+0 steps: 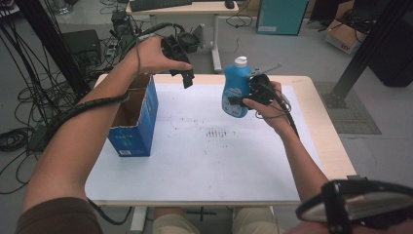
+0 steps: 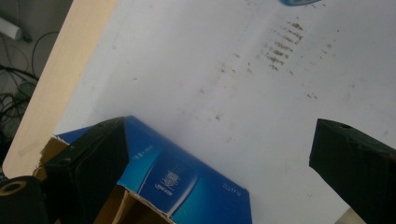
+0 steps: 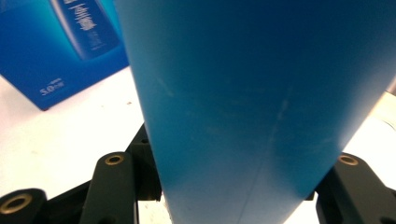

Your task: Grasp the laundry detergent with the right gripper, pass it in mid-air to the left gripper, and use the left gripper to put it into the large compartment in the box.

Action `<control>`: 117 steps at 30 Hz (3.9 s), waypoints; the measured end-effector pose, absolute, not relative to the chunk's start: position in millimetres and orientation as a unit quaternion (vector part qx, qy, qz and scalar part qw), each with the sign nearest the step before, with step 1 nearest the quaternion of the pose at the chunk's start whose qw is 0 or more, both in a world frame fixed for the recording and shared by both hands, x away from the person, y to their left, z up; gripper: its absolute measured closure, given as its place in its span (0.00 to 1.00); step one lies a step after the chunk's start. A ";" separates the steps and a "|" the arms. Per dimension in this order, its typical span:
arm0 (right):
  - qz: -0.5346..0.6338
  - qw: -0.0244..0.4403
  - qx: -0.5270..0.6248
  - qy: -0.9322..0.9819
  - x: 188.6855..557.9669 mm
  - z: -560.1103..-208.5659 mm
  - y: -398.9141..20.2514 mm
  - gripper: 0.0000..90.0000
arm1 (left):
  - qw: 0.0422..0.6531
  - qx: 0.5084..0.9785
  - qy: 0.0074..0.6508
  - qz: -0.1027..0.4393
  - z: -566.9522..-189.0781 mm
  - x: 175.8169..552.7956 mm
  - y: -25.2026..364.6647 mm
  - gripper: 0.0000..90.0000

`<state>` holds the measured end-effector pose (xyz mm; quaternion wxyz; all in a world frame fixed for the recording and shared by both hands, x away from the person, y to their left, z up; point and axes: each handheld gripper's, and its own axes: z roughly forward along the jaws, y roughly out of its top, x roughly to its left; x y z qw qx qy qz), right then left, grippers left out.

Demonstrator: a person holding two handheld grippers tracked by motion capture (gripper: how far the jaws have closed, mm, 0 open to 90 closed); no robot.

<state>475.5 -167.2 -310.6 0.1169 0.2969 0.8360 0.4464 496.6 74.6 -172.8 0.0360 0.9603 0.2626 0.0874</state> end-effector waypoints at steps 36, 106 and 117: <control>0.469 0.006 0.102 0.877 465.5 -337.4 -51.9 0.49 | 0.064 0.983 0.165 0.043 -164.5 467.5 83.9 0.05; 0.473 0.014 0.071 0.878 466.9 -310.6 -50.7 0.48 | 0.016 0.995 0.101 0.014 -180.7 471.8 65.4 0.05; 0.475 0.016 0.070 0.877 467.9 -308.9 -52.0 0.49 | 0.017 0.994 0.104 0.018 -178.7 470.8 65.7 0.05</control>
